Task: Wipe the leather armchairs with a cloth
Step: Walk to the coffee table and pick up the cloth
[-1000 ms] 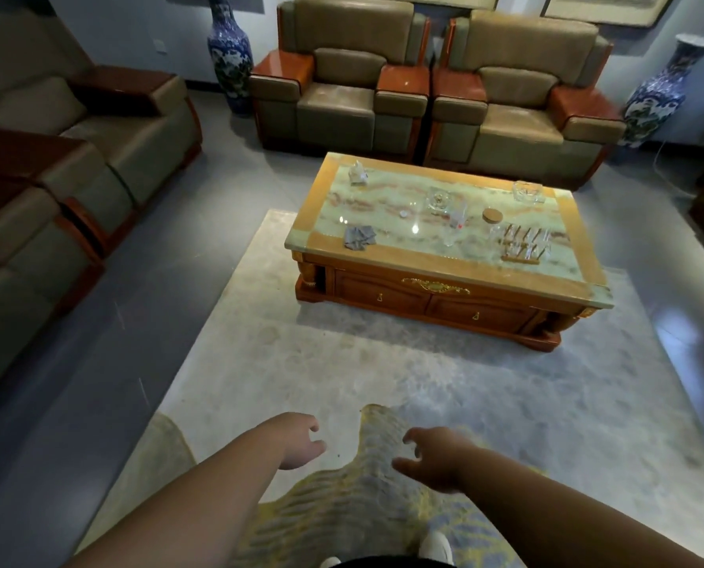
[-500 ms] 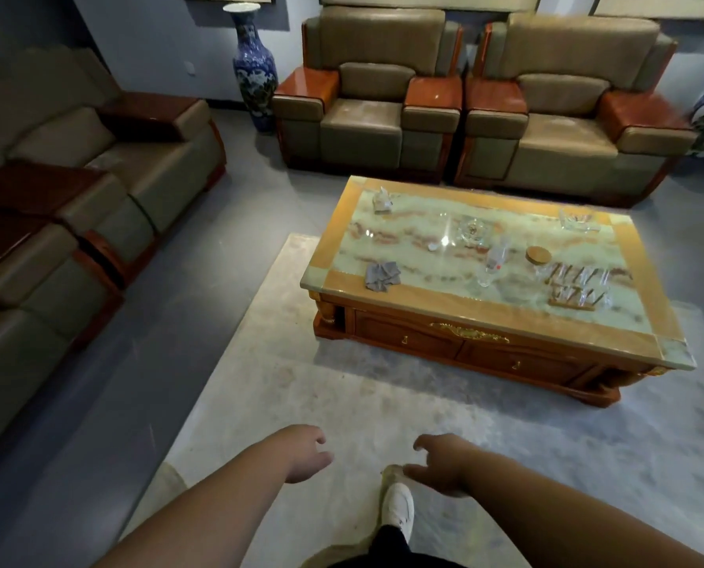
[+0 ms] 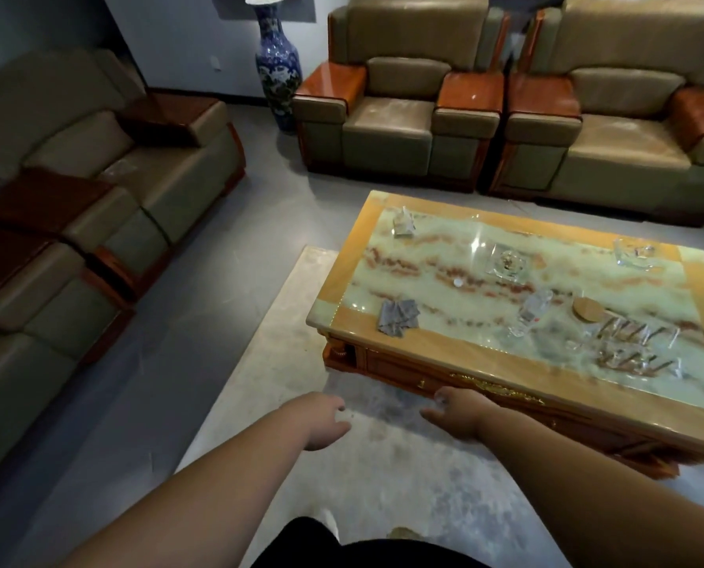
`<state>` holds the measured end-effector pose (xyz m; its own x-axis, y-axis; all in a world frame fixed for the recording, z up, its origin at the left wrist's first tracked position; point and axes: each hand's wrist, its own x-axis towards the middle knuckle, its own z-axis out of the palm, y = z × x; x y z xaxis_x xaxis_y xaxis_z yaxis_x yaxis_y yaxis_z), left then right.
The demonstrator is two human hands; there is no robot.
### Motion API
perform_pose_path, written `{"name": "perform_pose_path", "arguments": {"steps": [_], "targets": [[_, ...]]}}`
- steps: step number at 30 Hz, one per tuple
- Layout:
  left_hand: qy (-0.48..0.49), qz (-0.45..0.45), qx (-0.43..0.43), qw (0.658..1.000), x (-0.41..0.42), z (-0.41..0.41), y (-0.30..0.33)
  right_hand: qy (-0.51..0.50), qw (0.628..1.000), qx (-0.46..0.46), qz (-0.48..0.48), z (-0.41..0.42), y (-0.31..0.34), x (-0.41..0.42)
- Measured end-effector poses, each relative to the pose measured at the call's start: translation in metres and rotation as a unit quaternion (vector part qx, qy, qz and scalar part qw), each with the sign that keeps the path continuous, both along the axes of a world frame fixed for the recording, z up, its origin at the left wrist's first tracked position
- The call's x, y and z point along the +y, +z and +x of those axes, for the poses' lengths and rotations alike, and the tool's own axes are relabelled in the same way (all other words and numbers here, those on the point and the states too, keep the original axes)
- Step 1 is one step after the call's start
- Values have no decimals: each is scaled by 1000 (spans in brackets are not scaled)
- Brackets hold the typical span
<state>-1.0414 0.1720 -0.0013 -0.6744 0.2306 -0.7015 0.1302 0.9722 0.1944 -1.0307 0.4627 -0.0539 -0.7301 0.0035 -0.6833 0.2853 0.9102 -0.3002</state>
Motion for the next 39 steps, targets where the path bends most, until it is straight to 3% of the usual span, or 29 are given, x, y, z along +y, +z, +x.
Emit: {"name": "perform_pose_path", "arguments": {"steps": [9,19,22,32,39], "targets": [[-46,-24,-52,997,-13,-129,-47,40,997,-46,38,-107,-19,-7],[-127,-7,-46,991,-27,-339,-70,-59,995,-55,57,-274,-11,-20],[-108,-5,-38,993,-30,-384,-84,-75,995,-53,44,-297,-22,-36],[-78,2,-115,990,-43,-406,-152,-44,989,-142,22,-308,-94,-60],[-3,3,-127,992,-38,-425,-223,-65,984,-166,7,-333,-169,-56]]}}
